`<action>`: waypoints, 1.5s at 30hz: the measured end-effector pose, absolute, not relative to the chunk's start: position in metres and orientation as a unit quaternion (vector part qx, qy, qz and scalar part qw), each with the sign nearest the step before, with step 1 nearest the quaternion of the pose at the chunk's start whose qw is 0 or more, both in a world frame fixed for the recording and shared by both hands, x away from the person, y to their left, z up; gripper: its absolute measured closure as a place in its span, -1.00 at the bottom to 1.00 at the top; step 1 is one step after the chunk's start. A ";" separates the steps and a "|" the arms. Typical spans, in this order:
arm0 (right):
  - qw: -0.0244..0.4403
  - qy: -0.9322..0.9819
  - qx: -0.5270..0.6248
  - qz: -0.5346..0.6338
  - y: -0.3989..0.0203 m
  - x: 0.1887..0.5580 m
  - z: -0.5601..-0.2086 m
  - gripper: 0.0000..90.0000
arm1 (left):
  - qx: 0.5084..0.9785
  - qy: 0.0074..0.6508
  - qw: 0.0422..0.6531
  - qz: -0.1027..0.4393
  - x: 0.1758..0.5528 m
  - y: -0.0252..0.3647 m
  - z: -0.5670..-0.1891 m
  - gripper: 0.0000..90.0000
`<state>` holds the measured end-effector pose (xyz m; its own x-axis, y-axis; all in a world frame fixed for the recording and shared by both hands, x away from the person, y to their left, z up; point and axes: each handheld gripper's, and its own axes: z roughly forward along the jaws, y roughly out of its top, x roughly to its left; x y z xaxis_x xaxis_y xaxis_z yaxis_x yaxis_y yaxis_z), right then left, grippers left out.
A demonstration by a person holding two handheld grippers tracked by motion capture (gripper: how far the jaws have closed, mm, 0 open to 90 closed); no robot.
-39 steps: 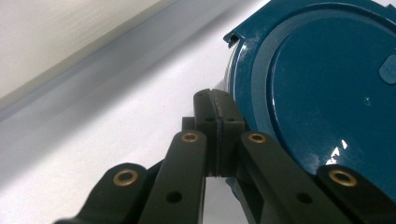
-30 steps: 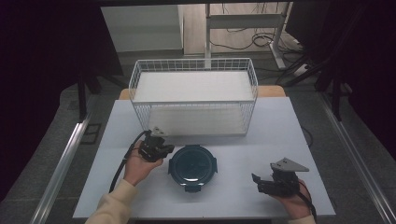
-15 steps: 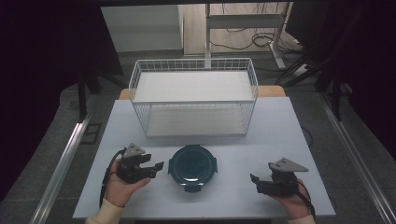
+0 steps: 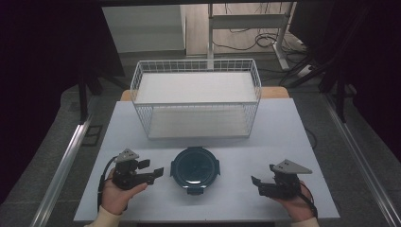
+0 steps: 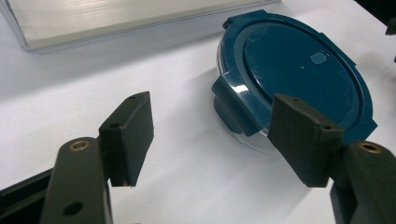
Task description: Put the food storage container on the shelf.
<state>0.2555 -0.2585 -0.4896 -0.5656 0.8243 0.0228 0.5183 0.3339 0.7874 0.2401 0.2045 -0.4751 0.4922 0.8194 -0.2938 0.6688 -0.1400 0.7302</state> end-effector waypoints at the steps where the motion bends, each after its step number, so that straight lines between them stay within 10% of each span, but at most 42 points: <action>1: 0.196 0.793 0.422 0.392 -0.259 0.255 -0.490 -0.62 | 0.751 0.495 0.429 0.086 0.240 0.205 -0.475 -0.30; 45: 0.004 0.764 0.470 0.442 -0.160 0.289 -0.477 -0.68 | 0.719 0.528 0.451 -0.040 0.257 0.190 -0.488 -0.62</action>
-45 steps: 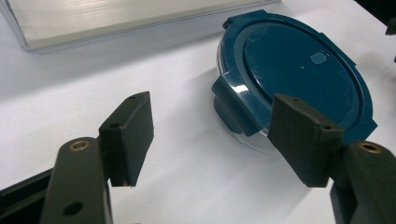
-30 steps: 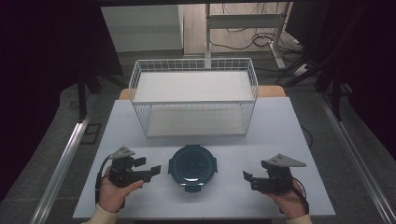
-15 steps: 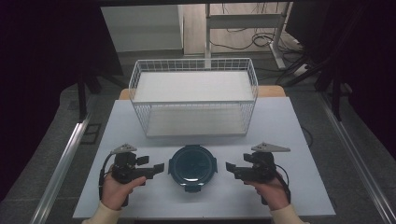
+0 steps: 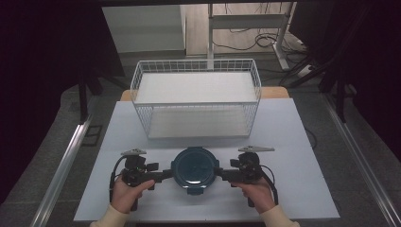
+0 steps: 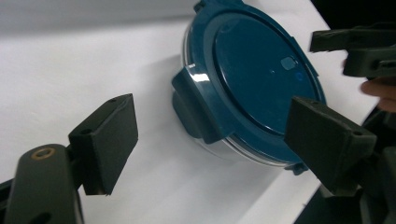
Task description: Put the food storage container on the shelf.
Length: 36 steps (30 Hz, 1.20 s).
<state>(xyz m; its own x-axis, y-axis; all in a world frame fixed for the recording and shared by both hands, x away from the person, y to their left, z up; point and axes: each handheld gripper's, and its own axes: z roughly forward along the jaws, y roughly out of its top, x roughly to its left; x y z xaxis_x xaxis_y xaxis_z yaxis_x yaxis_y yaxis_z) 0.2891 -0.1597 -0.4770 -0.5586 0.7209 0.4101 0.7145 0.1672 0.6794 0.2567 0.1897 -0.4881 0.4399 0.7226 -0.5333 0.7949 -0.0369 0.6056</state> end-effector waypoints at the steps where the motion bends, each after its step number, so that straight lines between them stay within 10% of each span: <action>1: 0.001 0.764 0.470 0.441 -0.158 0.289 -0.478 -0.68 | 0.716 0.528 0.454 -0.048 0.258 0.190 -0.490 -0.62; 23: -0.091 0.741 0.507 0.430 -0.129 0.302 -0.507 -0.76 | 0.700 0.531 0.456 -0.142 0.282 0.166 -0.520 -0.60; 36: -0.143 0.703 0.537 0.444 -0.141 0.306 -0.512 -0.39 | 0.671 0.561 0.458 -0.160 0.283 0.164 -0.520 -0.42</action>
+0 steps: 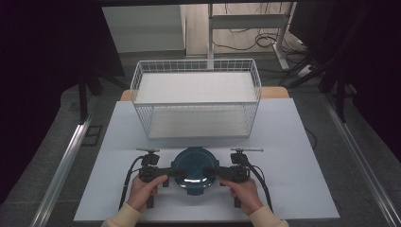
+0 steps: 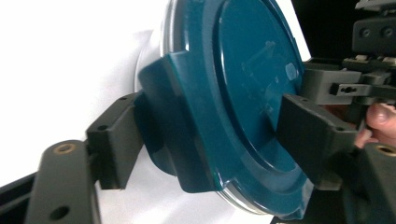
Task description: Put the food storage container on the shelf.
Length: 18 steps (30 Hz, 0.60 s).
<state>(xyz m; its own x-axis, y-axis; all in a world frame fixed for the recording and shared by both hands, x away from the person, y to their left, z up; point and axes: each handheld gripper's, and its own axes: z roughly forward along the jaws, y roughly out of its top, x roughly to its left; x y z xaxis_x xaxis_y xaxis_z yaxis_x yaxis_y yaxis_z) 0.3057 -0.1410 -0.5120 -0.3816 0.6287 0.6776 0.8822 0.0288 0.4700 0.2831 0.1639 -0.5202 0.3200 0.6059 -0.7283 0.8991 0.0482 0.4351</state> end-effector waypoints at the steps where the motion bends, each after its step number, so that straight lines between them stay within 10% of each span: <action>1: 0.144 -0.700 -0.538 -0.447 -0.142 0.306 -0.512 -0.36 | 0.667 0.563 0.460 -0.162 0.283 0.165 -0.520 -0.39; 18: 0.146 -0.688 -0.533 -0.471 -0.150 0.294 -0.508 -0.20 | 0.658 0.563 0.478 -0.148 0.266 0.168 -0.512 -0.17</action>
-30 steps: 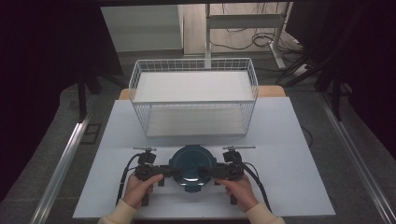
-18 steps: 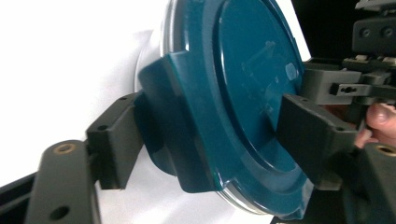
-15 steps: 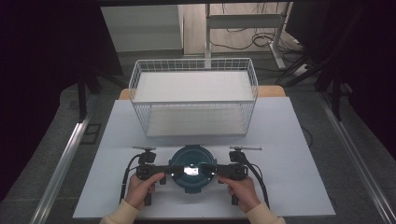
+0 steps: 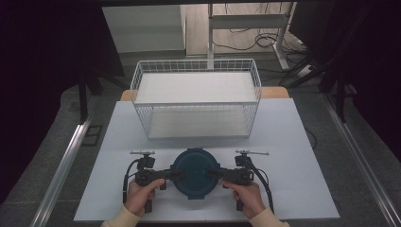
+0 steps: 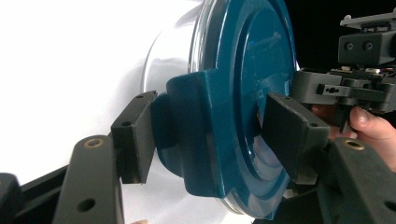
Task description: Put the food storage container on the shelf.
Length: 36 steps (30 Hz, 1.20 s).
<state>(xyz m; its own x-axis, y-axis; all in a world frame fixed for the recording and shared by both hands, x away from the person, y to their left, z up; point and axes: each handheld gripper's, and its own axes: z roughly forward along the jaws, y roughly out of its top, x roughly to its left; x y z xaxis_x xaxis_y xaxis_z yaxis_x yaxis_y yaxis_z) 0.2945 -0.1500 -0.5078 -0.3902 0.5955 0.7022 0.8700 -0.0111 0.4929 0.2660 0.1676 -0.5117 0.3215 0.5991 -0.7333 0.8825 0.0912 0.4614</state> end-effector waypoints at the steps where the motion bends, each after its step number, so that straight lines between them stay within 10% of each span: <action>1: 0.146 -0.687 -0.533 -0.472 -0.150 0.294 -0.507 -0.18 | 0.656 0.564 0.478 -0.149 0.266 0.168 -0.512 -0.16; 36: 0.099 -0.700 -0.508 -0.492 -0.157 0.289 -0.476 -0.13 | 0.675 0.531 0.493 -0.134 0.272 0.162 -0.485 -0.12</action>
<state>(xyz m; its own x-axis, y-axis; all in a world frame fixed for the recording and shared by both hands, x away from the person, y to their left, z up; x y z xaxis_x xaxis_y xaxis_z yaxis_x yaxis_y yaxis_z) 0.2890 -0.1569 -0.4758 -0.4648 0.6132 0.6387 0.8087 0.0004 0.5882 0.2721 0.1619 -0.4846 0.3994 0.5853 -0.7056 0.8502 0.0514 0.5239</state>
